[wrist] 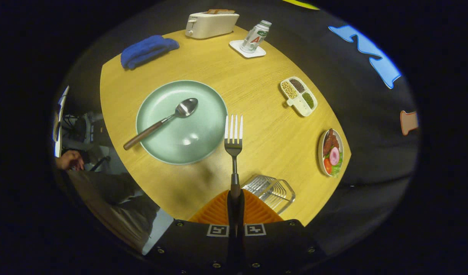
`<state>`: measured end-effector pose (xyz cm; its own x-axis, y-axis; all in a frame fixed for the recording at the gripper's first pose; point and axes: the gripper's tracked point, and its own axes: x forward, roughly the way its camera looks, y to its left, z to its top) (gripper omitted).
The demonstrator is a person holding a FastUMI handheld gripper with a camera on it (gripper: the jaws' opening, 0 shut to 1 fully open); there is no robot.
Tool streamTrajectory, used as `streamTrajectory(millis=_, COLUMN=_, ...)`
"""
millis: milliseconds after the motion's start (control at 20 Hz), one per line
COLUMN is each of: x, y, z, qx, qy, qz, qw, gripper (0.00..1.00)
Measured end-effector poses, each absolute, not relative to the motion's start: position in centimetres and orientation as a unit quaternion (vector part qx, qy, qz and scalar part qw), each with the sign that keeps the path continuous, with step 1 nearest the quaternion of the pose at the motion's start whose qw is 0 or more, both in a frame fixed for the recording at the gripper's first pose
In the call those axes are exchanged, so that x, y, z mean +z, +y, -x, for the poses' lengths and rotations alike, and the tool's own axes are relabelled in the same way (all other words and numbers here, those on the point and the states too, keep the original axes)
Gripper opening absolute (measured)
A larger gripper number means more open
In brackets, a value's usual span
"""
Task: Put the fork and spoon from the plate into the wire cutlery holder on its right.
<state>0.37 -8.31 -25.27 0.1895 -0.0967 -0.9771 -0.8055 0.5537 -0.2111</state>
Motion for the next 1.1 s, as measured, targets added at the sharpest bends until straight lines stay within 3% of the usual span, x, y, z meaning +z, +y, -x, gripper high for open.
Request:
streamTrajectory(millis=150, x=-24.3, y=-10.3, z=2.3, qx=0.266, qy=0.642, qz=0.326, qw=0.642, gripper=0.01)
streamTrajectory(millis=600, x=-21.8, y=-18.6, z=1.8, qx=0.211, qy=0.693, qz=0.343, qw=0.597, gripper=0.01)
streamTrajectory(millis=1100, x=-25.6, y=-20.1, z=-0.4, qx=0.181, qy=0.762, qz=0.339, qw=0.521, gripper=0.01)
